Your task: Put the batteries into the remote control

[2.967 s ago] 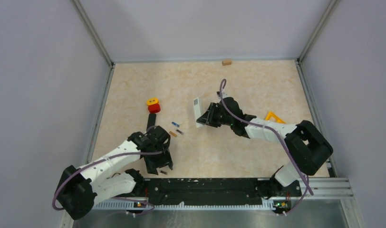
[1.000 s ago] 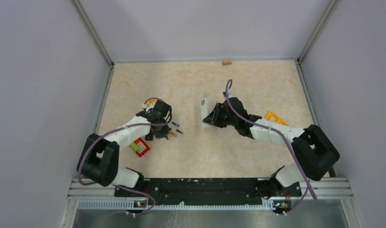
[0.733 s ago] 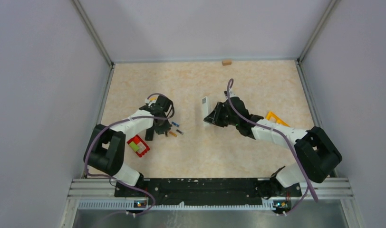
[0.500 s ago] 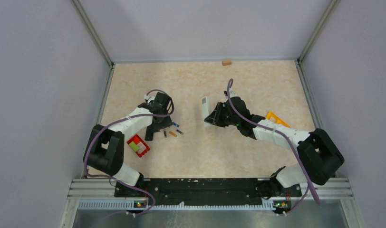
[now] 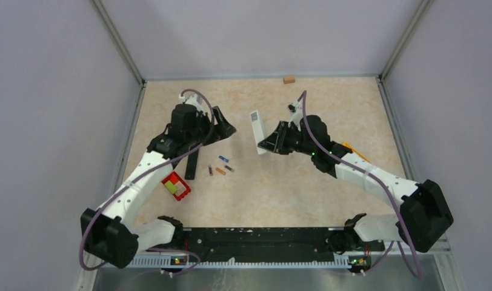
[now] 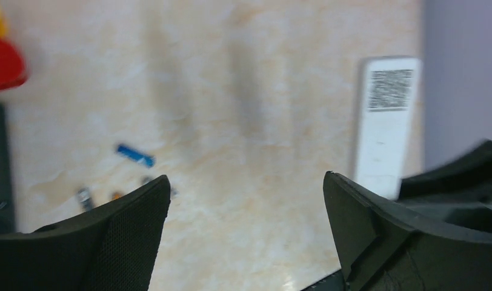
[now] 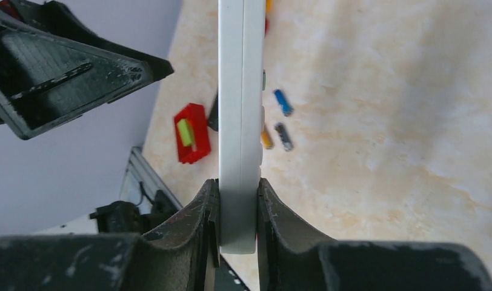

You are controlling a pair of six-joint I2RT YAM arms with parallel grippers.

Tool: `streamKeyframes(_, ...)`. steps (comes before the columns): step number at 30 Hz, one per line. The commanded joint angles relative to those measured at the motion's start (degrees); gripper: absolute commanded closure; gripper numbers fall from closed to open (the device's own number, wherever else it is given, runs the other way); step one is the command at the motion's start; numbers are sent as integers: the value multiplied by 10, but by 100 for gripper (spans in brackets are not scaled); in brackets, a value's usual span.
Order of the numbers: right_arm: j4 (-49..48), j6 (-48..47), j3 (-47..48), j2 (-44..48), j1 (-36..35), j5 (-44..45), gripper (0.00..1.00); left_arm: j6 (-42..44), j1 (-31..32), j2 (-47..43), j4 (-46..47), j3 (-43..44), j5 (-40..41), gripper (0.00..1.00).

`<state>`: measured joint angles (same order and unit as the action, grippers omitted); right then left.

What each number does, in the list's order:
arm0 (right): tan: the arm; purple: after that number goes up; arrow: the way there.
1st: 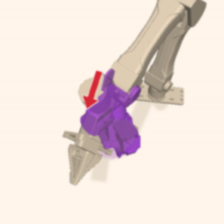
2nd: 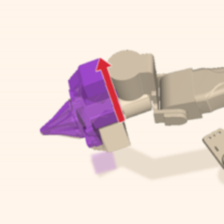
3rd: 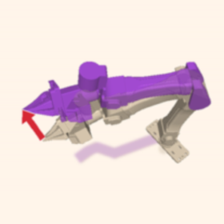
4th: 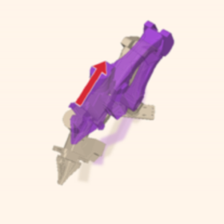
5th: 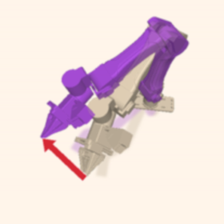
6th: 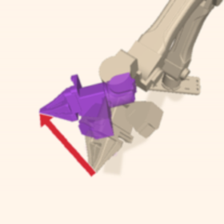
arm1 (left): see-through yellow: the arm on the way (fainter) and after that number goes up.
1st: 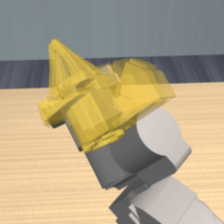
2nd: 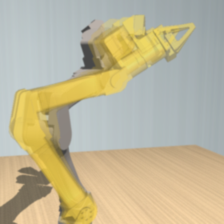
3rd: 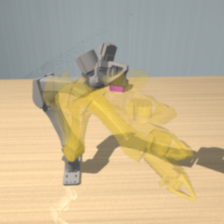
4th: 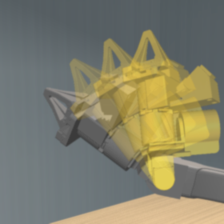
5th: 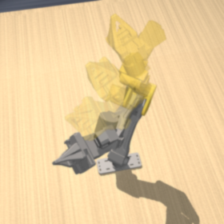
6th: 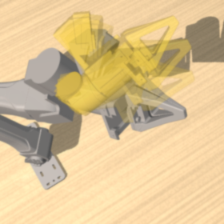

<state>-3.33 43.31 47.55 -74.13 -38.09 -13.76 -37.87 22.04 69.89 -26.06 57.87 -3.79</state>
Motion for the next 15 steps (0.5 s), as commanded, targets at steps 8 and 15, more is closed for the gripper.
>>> streamKeyframes(8, -129, 95, 54, 94, 4, -195, 100, -42, -3, -71, 210, 25, -362, 1)
streamKeyframes(15, -180, 135, 57, 76, 4, -266, 100, -142, -2, -67, 333, 20, -453, 12)
